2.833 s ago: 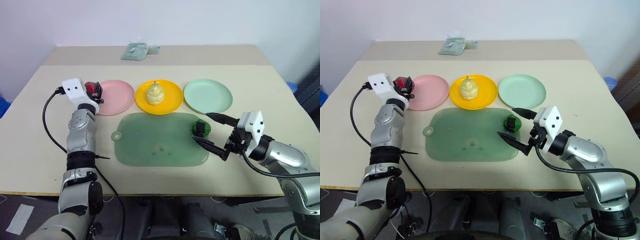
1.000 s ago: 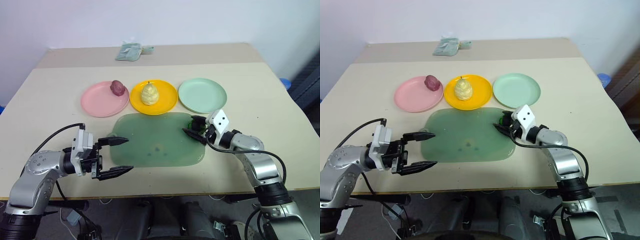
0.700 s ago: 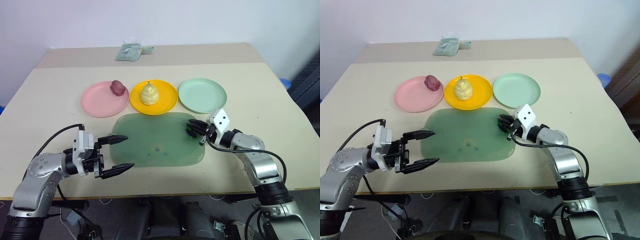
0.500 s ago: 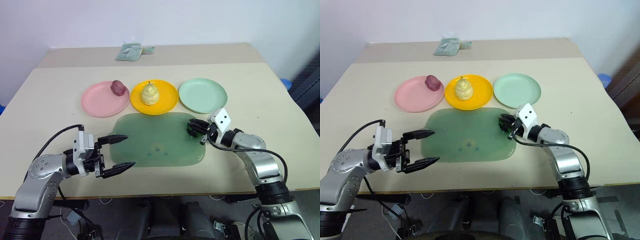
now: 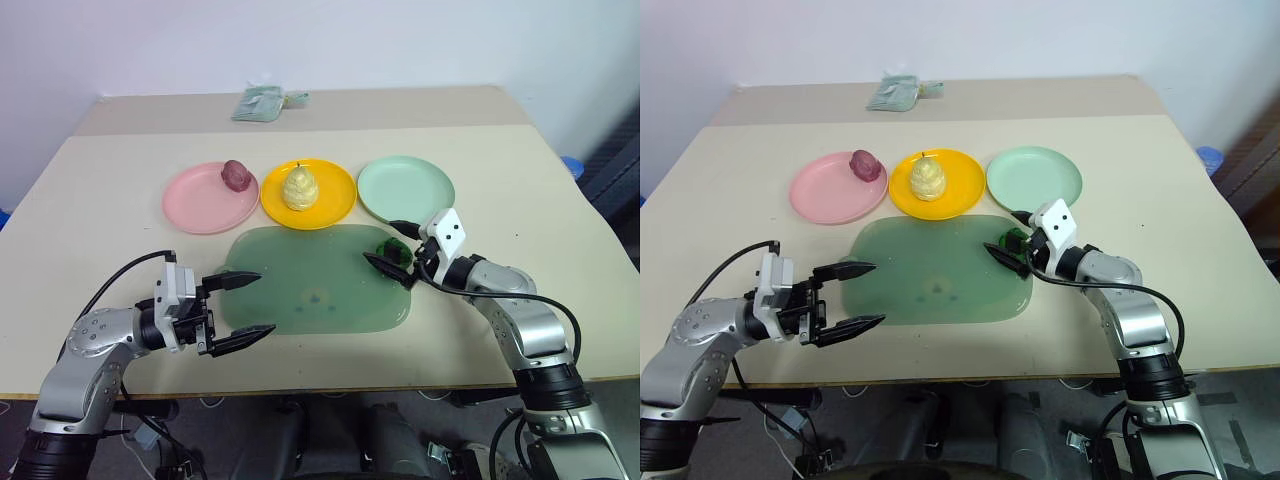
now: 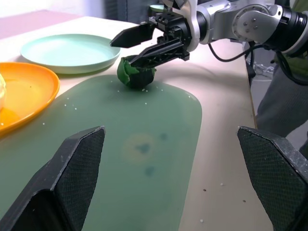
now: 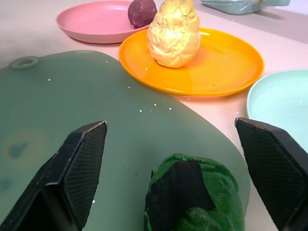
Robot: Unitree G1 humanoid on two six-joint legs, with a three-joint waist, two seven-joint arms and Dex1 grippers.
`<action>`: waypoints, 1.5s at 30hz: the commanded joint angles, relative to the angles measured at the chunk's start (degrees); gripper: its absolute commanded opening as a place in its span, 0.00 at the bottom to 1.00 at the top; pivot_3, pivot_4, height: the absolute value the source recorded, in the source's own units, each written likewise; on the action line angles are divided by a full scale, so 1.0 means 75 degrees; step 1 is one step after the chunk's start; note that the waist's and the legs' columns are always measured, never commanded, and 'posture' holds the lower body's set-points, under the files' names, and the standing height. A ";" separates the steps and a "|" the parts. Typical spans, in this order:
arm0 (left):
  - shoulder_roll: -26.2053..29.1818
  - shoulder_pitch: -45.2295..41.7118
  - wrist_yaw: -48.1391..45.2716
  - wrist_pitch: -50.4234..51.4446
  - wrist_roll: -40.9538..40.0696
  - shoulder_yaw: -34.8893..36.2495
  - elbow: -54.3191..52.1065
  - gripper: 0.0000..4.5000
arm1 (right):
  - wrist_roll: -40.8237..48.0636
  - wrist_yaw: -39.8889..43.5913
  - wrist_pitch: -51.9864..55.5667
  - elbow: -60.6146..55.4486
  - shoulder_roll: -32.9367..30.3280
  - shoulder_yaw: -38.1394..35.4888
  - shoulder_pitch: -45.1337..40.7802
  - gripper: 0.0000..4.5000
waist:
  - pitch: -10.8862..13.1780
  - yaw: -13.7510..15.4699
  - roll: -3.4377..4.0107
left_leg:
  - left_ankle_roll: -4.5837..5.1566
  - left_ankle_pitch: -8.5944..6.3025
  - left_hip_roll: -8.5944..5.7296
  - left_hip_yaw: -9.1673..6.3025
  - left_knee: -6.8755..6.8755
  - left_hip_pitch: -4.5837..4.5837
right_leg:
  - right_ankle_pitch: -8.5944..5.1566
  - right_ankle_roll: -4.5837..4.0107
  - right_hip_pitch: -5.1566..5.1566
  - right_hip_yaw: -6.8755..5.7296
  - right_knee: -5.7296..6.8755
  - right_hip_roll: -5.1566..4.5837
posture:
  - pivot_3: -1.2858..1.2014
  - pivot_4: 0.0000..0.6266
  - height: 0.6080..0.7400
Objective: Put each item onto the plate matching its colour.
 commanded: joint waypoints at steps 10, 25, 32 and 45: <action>0.0068 -0.0037 0.0088 -0.0113 0.0043 0.0077 -0.0206 1.00 | -0.0184 0.0146 -0.0097 0.0609 0.0050 0.0080 0.0018 0.98 | 0.0001 -0.0003 0.0002 | 0.0000 0.0000 0.0000 0.0000 -0.0002 0.0000 | 0.0000 0.0000 -0.0001 0.0000 0.0000 0.0000 | 0.52 0.24 1.00; -0.0061 0.0172 0.0677 -0.0112 0.0079 0.0180 -0.0432 1.00 | -0.0246 0.0245 -0.0457 0.1119 0.0323 0.0057 -0.0649 0.60 | 0.0003 -0.0009 0.0005 | 0.0000 0.0000 0.0000 0.0000 -0.0002 0.0000 | 0.0000 0.0000 -0.0001 0.0000 0.0000 0.0001 | 0.52 0.24 1.00; -0.0488 0.0129 0.2033 0.0215 0.0333 0.0178 -0.0575 1.00 | -0.0801 -0.0459 -0.1378 0.3241 0.0654 -0.0089 -0.2477 0.60 | 0.0007 -0.0019 0.0010 | -0.0003 0.0002 0.0001 0.0002 -0.0004 0.0000 | 0.0001 0.0000 -0.0003 0.0001 0.0000 0.0003 | 0.52 0.24 1.00; -0.1057 0.0121 0.3689 -0.0263 0.1448 0.0154 -0.0947 1.00 | -0.1869 -0.2474 -0.3749 1.0271 0.1242 -0.0474 -0.6169 0.72 | 0.0009 -0.0104 0.0011 | -0.0059 0.0037 0.0006 0.0034 -0.0029 -0.0003 | 0.0006 -0.0007 -0.0033 0.0038 0.0007 0.0015 | 0.52 0.24 1.00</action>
